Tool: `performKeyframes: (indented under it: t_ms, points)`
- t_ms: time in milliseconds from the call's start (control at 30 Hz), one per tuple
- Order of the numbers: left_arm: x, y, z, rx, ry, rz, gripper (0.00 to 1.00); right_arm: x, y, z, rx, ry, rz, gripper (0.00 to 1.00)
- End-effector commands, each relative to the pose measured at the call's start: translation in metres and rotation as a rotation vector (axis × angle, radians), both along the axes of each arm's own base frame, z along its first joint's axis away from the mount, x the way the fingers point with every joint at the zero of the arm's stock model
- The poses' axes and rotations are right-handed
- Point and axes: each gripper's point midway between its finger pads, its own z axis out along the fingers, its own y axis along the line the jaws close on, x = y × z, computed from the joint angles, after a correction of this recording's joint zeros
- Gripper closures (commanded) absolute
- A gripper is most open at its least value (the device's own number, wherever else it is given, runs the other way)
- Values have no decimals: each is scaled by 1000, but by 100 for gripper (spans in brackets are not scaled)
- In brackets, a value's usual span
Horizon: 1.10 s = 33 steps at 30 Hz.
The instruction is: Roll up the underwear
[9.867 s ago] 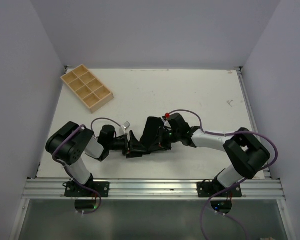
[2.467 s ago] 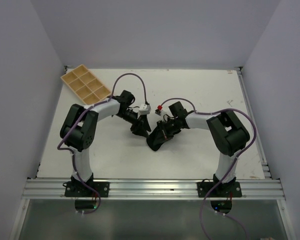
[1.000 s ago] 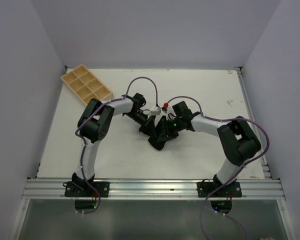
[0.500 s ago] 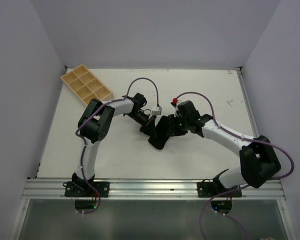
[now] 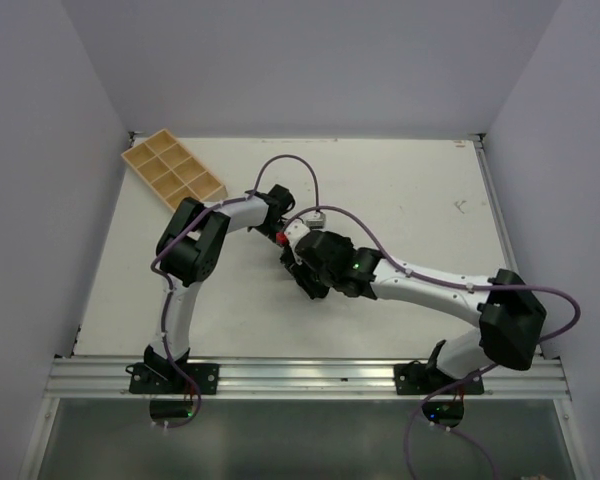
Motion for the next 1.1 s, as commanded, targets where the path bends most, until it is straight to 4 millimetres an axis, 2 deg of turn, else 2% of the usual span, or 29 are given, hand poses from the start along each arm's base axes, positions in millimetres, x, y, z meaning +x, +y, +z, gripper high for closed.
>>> performKeyframes:
  t_ms: [0, 67, 100, 467, 800, 1067]
  points:
    - [12, 2, -17, 58, -80, -2, 100, 10, 0, -9, -192, -73, 88, 54]
    - [12, 2, -16, 56, -82, -2, 100, 4, 7, -10, -248, -84, 155, 50]
    - [13, 2, -15, 56, -86, -2, 100, -1, 9, -20, -293, -76, 188, 48]
    - [16, 3, -15, 76, -93, 5, 100, 4, -14, -45, -556, -128, 203, 47]
    - [18, 4, -18, 90, -96, 11, 100, 6, -18, -63, -629, -128, 253, 45]
    - [20, 4, -17, 95, -102, 14, 100, 9, -19, -67, -670, -137, 282, 45]
